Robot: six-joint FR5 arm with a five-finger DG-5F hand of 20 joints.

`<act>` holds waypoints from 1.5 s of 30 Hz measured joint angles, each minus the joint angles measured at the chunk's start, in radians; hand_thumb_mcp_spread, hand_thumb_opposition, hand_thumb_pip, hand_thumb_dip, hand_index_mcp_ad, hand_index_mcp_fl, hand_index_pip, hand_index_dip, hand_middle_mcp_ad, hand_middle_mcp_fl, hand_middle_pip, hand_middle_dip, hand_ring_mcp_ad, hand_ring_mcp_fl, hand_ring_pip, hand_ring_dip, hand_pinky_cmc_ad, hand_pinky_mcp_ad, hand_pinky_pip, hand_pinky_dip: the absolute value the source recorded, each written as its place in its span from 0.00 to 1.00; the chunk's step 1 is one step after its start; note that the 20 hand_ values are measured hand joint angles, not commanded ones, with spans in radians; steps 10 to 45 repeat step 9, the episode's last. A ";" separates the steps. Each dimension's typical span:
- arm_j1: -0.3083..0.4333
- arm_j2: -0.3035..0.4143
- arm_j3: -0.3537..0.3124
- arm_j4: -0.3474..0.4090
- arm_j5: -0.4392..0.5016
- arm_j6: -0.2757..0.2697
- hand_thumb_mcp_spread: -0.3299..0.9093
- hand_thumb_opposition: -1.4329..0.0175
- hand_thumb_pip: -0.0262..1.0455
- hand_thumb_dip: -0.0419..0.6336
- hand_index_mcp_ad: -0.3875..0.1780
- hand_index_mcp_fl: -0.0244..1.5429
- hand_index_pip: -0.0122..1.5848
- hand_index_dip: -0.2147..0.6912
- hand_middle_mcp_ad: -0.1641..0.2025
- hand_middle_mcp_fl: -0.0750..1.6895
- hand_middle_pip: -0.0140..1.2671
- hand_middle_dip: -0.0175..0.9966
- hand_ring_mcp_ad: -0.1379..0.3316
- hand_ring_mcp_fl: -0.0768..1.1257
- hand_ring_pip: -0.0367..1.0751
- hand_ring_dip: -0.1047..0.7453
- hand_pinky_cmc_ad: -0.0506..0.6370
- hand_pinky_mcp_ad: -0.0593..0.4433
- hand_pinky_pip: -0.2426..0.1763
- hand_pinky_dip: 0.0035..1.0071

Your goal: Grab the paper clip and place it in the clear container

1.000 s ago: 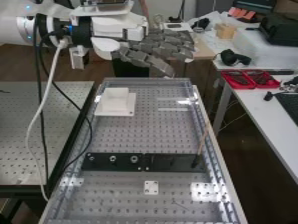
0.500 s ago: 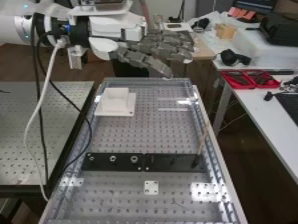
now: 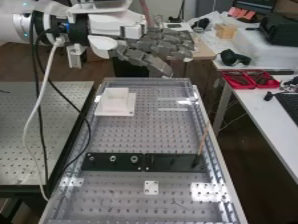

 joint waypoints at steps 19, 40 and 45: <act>0.000 0.001 -0.002 0.003 0.002 0.000 0.56 0.45 0.48 0.36 0.40 0.05 0.07 0.39 0.59 0.04 0.11 0.19 0.54 0.06 0.11 0.27 0.61 0.65 0.35 0.42; 0.000 0.001 -0.002 0.003 0.002 0.000 0.56 0.45 0.48 0.36 0.40 0.05 0.07 0.39 0.59 0.04 0.11 0.19 0.54 0.06 0.11 0.27 0.61 0.65 0.35 0.42; 0.000 0.001 -0.002 0.003 0.002 0.000 0.56 0.45 0.48 0.36 0.40 0.05 0.07 0.39 0.59 0.04 0.11 0.19 0.54 0.06 0.11 0.27 0.61 0.65 0.35 0.42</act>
